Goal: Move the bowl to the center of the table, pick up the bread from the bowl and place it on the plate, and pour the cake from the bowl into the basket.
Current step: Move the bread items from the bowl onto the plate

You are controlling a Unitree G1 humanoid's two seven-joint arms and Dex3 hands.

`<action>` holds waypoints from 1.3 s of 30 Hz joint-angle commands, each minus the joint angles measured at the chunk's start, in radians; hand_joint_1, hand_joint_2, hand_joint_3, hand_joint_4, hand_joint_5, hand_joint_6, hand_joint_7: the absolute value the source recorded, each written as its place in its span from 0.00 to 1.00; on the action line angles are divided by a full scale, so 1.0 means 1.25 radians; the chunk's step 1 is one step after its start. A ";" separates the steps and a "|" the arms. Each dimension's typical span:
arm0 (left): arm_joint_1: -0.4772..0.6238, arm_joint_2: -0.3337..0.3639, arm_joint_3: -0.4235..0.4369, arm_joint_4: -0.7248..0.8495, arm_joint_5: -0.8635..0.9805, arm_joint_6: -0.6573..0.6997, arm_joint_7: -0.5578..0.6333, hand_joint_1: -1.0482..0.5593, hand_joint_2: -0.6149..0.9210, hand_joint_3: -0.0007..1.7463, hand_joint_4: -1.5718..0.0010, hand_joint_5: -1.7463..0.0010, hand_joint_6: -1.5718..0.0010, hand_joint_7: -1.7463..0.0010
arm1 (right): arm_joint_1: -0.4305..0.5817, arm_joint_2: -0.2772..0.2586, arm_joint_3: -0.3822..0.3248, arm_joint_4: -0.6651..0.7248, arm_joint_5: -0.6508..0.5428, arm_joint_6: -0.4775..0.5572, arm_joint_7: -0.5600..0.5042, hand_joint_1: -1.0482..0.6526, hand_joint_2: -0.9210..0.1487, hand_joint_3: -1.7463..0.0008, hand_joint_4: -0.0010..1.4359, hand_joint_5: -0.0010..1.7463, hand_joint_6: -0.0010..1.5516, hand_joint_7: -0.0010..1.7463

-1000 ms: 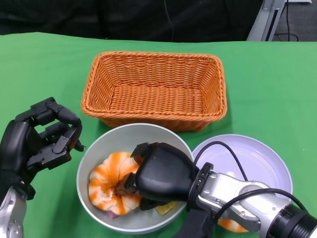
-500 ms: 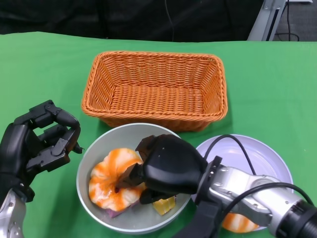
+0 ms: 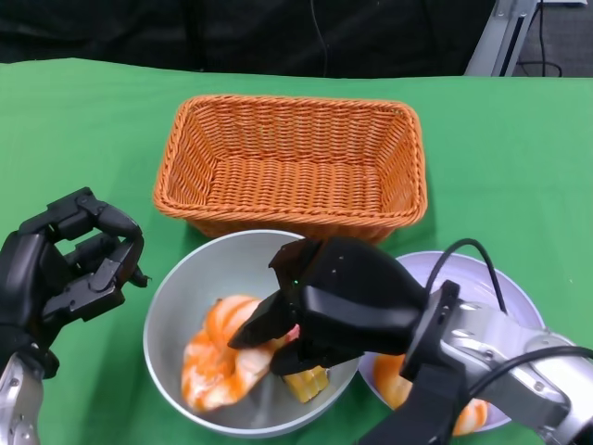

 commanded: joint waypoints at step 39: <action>-0.010 0.026 0.005 0.026 0.008 -0.026 -0.022 0.56 0.84 0.45 0.50 0.08 0.50 0.28 | 0.058 -0.054 -0.055 -0.201 -0.100 0.113 0.291 0.16 0.04 0.99 0.34 0.00 0.20 0.00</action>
